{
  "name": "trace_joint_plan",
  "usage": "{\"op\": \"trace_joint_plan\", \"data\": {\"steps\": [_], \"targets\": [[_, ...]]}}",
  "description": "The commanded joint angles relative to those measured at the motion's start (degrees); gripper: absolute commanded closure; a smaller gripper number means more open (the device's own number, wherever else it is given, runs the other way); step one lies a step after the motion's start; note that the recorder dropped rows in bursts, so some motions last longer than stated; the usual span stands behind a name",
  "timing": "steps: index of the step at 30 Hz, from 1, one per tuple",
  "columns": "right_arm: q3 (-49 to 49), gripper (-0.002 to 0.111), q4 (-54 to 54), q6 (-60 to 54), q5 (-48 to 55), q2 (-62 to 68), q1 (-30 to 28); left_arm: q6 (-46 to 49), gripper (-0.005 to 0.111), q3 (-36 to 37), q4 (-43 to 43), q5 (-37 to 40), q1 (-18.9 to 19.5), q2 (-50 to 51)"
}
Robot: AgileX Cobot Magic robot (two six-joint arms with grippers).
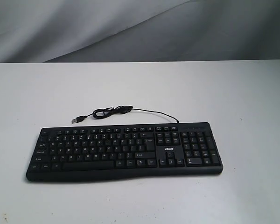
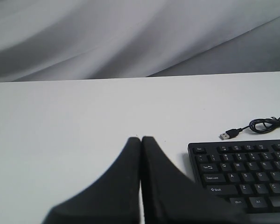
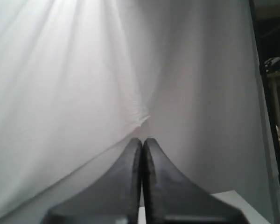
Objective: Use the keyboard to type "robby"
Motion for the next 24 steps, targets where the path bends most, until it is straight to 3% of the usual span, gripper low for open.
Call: {"op": "trace_joint_plan", "data": {"steps": [1, 5, 8, 11, 15, 19, 21, 24], "targets": [[0.22, 0.108, 0.46, 1.74, -5.72, -0.20, -0.41, -0.23, 0.106, 0.25, -0.46, -0.26, 0.11, -0.15], [0.20, 0.108, -2.54, 21.72, -17.53, -0.20, -0.33, -0.23, 0.106, 0.25, -0.46, -0.26, 0.11, -0.15], [-13.38, 0.108, -20.02, 33.60, -11.26, 10.10, -0.33, -0.23, 0.106, 0.25, -0.46, -0.26, 0.11, -0.15], [-28.11, 0.108, -26.09, 35.88, -5.97, 24.64, -0.33, -0.23, 0.106, 0.25, -0.46, -0.26, 0.11, -0.15], [-60.61, 0.108, -36.82, 32.97, 19.19, 50.12, -0.33, -0.23, 0.106, 0.25, -0.46, -0.26, 0.11, -0.15], [-88.53, 0.108, -45.18, 15.70, 50.60, 68.95, -0.33, -0.23, 0.106, 0.25, -0.46, -0.26, 0.11, -0.15], [-99.70, 0.108, -46.23, 11.02, 64.85, 78.30, -0.33, -0.23, 0.106, 0.25, -0.46, -0.26, 0.11, -0.15], [-105.92, 0.108, -37.76, 2.60, 71.46, 86.90, -0.33, -0.23, 0.106, 0.25, -0.46, -0.26, 0.11, -0.15]]}}
